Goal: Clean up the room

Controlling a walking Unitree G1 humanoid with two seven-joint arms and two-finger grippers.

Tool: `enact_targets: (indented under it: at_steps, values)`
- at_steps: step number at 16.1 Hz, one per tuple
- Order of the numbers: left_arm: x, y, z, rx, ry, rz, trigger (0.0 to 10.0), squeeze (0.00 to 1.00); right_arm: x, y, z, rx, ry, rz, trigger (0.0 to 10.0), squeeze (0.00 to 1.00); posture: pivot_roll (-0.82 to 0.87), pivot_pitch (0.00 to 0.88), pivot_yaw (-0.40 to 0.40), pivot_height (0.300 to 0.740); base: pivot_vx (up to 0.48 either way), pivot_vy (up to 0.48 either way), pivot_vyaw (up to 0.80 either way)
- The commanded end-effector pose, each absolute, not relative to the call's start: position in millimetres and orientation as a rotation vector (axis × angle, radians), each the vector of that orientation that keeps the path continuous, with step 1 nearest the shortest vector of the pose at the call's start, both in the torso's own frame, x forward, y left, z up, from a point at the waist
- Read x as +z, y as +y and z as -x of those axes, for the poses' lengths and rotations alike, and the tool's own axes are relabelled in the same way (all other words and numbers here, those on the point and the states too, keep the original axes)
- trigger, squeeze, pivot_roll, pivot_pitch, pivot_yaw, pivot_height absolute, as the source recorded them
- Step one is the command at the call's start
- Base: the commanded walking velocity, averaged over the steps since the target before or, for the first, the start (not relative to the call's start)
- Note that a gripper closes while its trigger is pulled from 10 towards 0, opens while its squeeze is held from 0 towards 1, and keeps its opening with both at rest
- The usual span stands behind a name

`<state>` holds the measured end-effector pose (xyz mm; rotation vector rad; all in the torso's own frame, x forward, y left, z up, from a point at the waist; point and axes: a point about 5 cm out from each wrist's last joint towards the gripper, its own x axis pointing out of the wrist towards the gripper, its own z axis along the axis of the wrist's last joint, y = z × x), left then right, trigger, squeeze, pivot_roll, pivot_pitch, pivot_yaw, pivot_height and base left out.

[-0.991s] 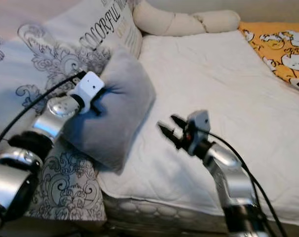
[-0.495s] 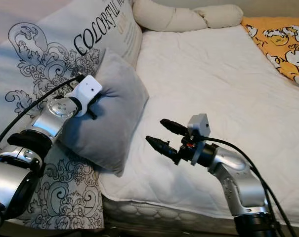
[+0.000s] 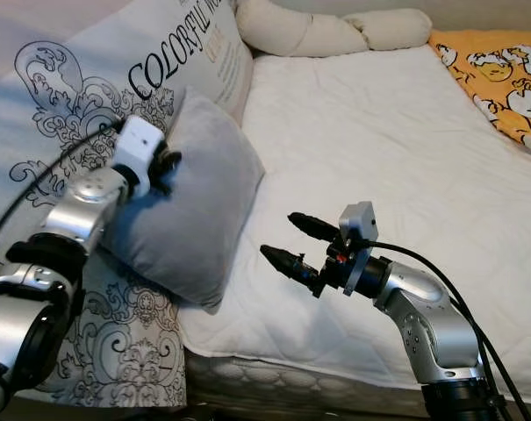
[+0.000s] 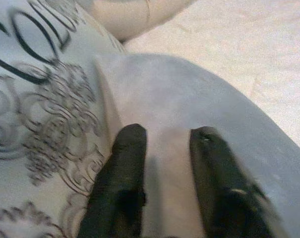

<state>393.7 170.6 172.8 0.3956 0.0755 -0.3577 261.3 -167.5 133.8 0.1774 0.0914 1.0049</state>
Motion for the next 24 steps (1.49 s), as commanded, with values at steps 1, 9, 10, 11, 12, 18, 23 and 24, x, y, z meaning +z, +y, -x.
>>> enact_targets:
  at_steps: [1,9,10,11,12,18,23,24]
  values:
    - [179,181,-392,-0.319,0.022,-0.371,10.0,1.00,138,-168,-263,0.975,0.062,-0.190,10.0,1.00,-0.04,0.000,0.144,0.740,0.000,0.000,0.00]
    - [179,172,-356,-0.283,-0.142,0.000,10.0,1.00,142,-165,-286,0.603,-0.030,-0.167,10.0,1.00,-0.03,0.000,0.099,0.740,0.000,-0.134,0.00]
    - [176,168,-347,-0.284,-0.141,0.014,10.0,1.00,142,-166,-290,0.506,-0.043,-0.181,10.0,1.00,-0.02,0.000,0.084,0.740,0.000,-0.480,0.00]
    - [174,168,-343,-0.275,-0.138,0.020,10.0,1.00,142,-166,-292,0.472,-0.040,-0.185,10.0,1.00,-0.02,0.000,0.071,0.740,0.000,-0.480,0.00]
    - [168,169,-337,-0.251,-0.127,0.023,10.0,1.00,142,-163,-293,0.437,-0.041,-0.195,10.0,1.00,0.00,0.000,0.052,0.740,0.000,-0.480,0.00]
    - [138,185,-306,-0.139,-0.009,-0.086,10.0,1.00,128,-163,-297,0.168,-0.022,-0.133,10.0,1.00,0.03,0.000,0.005,0.740,0.000,-0.480,0.00]
    - [128,202,-299,-0.054,0.042,-0.070,10.0,1.00,122,-174,-300,0.067,0.027,-0.123,10.0,1.00,0.02,0.000,0.010,0.740,0.000,-0.480,0.00]
    - [132,205,-301,-0.050,0.035,-0.058,10.0,1.00,121,-174,-301,0.059,0.030,-0.135,10.0,1.00,0.02,0.000,0.017,0.740,0.000,-0.480,0.00]
